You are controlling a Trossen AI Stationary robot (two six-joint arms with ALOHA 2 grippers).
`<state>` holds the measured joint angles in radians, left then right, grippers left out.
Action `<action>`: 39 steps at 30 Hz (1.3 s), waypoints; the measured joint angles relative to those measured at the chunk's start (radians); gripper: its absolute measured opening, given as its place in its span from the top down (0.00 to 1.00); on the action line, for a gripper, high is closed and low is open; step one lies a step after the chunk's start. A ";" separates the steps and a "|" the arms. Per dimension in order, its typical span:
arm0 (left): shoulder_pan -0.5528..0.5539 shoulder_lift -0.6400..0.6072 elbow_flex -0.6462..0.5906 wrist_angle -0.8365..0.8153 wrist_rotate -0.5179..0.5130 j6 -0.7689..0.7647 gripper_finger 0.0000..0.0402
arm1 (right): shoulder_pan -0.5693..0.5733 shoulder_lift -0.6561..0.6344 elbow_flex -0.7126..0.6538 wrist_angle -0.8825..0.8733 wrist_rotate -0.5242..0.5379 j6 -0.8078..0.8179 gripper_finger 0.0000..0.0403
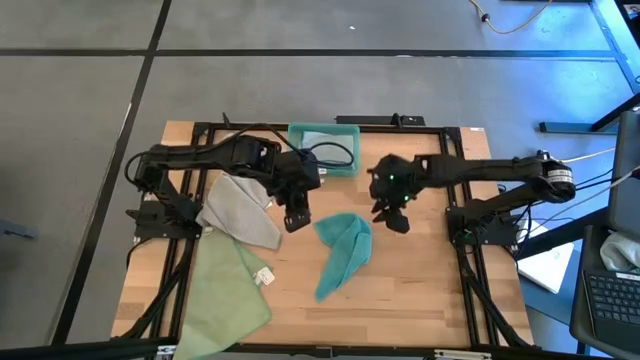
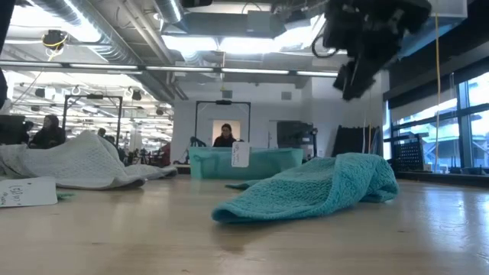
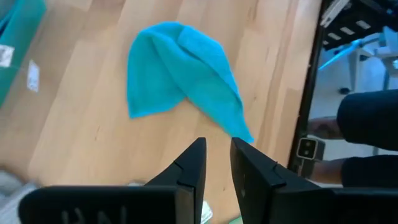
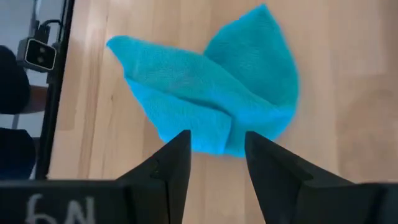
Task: Fold microfiber towels
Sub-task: Prepare the blue towel
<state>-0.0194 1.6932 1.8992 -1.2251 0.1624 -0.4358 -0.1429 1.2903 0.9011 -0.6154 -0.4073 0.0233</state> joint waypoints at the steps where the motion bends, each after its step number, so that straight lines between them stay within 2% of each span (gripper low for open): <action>1: 0.000 0.000 0.000 0.007 0.007 -0.001 0.84 | 0.007 0.000 -0.036 0.053 -0.014 0.007 0.62; 5: -0.003 0.000 0.000 0.016 0.040 -0.005 0.85 | 0.023 0.012 -0.147 0.248 -0.034 0.082 0.62; 9: -0.004 0.000 0.000 0.016 0.070 -0.029 0.85 | 0.024 0.054 -0.198 0.324 -0.046 0.113 0.60; 15: -0.008 0.000 0.000 0.016 0.084 -0.050 0.85 | 0.041 0.158 -0.212 0.433 -0.067 0.129 0.51; 19: -0.017 0.000 0.000 0.015 0.092 -0.055 0.85 | 0.050 0.245 -0.212 0.458 -0.067 0.141 0.46; 23: -0.029 0.000 0.000 0.013 0.091 -0.060 0.85 | 0.050 0.320 -0.212 0.461 -0.075 0.184 0.46; 26: -0.040 0.000 0.000 0.013 0.091 -0.075 0.85 | 0.050 0.353 -0.213 0.482 -0.156 0.210 0.48; 32: -0.049 0.000 0.000 0.010 0.091 -0.080 0.85 | 0.050 0.350 -0.213 0.481 -0.270 0.260 0.57; 39: -0.047 0.000 0.000 0.005 0.061 -0.066 0.85 | 0.050 0.274 -0.212 0.482 -0.295 0.265 0.85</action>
<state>-0.0662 1.6932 1.8996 -1.2200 0.2233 -0.5023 -0.0925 1.5645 0.6888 -0.1332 -0.7022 0.2879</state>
